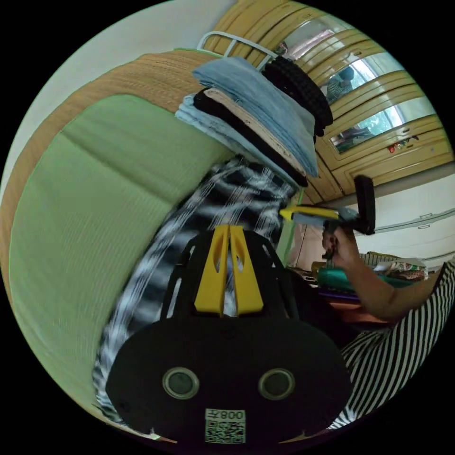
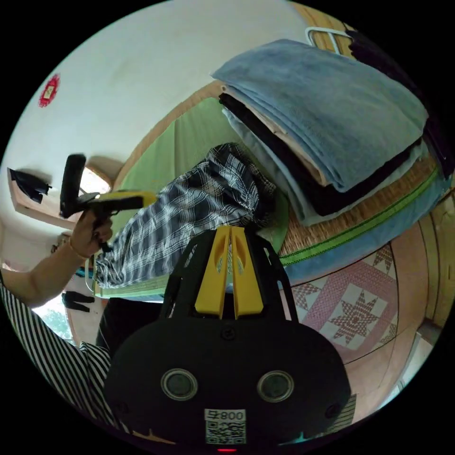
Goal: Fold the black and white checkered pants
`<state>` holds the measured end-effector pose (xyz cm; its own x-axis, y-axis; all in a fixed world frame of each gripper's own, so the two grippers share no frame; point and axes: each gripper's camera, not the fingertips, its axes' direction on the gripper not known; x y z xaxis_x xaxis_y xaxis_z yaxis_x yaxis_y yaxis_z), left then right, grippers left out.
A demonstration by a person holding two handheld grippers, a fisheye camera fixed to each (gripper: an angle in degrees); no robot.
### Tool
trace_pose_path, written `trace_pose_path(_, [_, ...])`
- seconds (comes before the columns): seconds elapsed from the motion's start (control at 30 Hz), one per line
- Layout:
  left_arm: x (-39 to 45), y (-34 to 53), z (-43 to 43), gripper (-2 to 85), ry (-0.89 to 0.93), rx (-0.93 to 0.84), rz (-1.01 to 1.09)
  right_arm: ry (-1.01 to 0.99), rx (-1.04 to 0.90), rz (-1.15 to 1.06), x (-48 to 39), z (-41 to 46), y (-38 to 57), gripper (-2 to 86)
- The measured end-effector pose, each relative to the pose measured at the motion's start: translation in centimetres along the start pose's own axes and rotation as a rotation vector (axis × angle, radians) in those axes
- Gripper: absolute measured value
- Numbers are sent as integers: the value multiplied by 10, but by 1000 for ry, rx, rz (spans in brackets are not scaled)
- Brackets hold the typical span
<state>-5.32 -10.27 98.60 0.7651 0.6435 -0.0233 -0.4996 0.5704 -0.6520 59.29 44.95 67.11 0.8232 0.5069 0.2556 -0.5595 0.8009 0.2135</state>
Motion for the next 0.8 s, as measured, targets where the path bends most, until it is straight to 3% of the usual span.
trace_pose_path(0.2, [-83,228,-61,1,-185,30,-473,-113,-21,-153,-92,13,-21,1])
trace_pose_path(0.33, [-130,368,-66,1,-189,6,-792,-280,-95,-304,-176,49,-40,3])
trace_pose_path(0.53, [-162,483,-68,1,-19,152,-864,-385,-279,-589,-344,133,-70,23])
trace_pose_path(0.8, [-207,574,-83,1,45,189,-812,-190,-467,-886,-531,261,-106,57])
